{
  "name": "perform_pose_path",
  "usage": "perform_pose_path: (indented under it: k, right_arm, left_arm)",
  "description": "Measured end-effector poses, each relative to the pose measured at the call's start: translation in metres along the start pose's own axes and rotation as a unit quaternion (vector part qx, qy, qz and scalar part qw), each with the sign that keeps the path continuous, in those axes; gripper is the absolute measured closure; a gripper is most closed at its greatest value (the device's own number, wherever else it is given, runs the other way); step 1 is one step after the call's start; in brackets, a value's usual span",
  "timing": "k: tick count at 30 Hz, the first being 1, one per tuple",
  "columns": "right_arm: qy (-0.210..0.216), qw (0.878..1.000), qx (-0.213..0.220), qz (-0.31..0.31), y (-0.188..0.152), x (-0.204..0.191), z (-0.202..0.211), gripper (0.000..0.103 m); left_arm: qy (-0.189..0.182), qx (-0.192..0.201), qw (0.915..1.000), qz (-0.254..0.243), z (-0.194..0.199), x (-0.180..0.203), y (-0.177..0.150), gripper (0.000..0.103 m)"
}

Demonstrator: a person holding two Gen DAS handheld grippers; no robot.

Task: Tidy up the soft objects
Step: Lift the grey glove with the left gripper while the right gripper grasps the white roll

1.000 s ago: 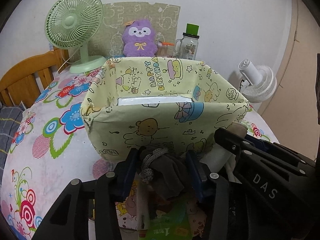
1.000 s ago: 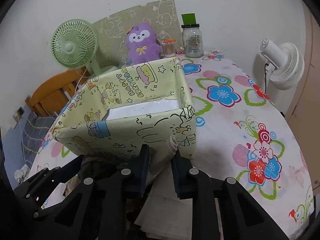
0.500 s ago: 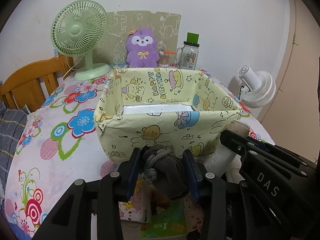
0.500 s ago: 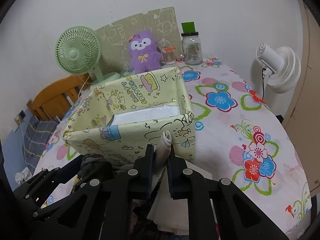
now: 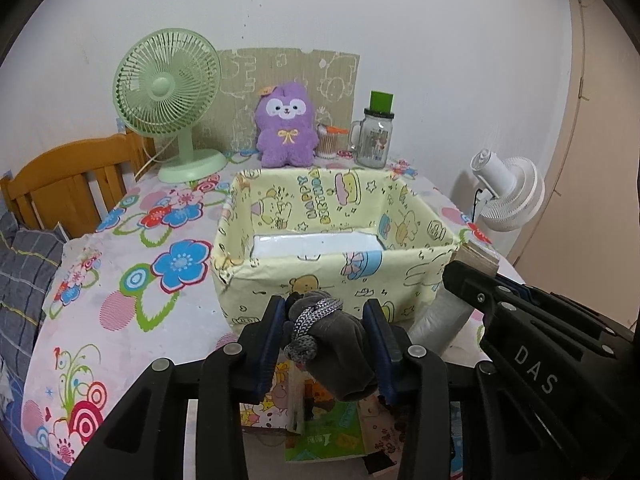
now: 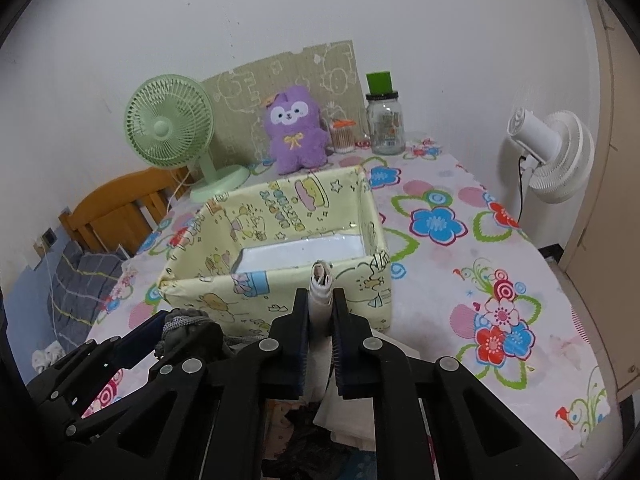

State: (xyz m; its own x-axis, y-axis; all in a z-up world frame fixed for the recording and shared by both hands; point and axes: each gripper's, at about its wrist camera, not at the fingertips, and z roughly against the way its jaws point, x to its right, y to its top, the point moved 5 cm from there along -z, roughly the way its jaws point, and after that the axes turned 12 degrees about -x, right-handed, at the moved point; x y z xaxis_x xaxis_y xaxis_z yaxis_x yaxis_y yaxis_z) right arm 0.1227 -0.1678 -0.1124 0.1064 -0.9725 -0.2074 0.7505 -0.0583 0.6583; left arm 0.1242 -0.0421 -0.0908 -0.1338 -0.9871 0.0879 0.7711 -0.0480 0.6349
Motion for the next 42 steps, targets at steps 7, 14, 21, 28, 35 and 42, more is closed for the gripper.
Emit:
perform_pose_path:
  k: [7,14,21,28,35,42]
  right_arm:
    - [-0.006,1.000,0.016,0.003,0.006,-0.004,0.018,0.090]
    - [-0.012,0.999,0.031,0.007,0.014,-0.008,0.035,0.090]
    - [-0.012,0.999,0.049,0.012,0.024,-0.014,0.051,0.090]
    - [-0.015,0.998,0.056,0.020,0.036,-0.018,0.057,0.090]
    - [-0.019,0.998,0.062,0.023,0.051,-0.019,0.056,0.090]
    - [-0.020,0.998,0.059,0.025,0.068,-0.018,0.046,0.090]
  left_arm:
    - [0.001,0.016,0.9999,-0.003,0.016,0.002,0.006,0.063]
    - [0.002,0.031,0.9995,-0.003,0.032,0.002,0.012,0.063]
    - [0.007,0.049,0.9987,-0.006,0.047,0.002,0.024,0.064]
    - [0.009,0.063,0.9980,-0.002,0.054,0.000,0.036,0.064]
    - [0.008,0.064,0.9979,-0.003,0.051,-0.002,0.049,0.064]
    - [0.008,0.063,0.9980,0.001,0.041,-0.004,0.065,0.064]
